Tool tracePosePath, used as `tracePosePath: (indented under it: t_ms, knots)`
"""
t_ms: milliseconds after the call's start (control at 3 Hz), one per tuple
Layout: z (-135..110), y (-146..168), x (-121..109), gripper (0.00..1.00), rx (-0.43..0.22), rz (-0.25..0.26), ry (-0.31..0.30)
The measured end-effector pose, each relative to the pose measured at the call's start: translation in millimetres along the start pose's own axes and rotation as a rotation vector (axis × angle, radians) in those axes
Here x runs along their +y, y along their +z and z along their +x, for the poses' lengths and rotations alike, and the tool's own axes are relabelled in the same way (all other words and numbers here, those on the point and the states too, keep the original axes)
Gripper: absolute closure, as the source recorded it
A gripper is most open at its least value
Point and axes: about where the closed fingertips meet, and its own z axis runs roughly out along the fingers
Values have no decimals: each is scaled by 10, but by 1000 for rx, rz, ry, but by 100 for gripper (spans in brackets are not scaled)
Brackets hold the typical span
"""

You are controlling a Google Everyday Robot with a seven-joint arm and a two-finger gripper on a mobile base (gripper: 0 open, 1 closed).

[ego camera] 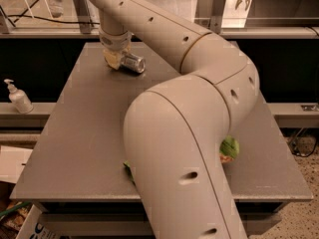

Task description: Place redbull can upright

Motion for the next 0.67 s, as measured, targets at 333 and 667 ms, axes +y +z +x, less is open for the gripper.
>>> tracePosePath:
  t_ms: [333,667]
  knots:
    - [9,-96,22,100,-44,-37,18]
    - [24,-342,98,100,-180,-117,52]
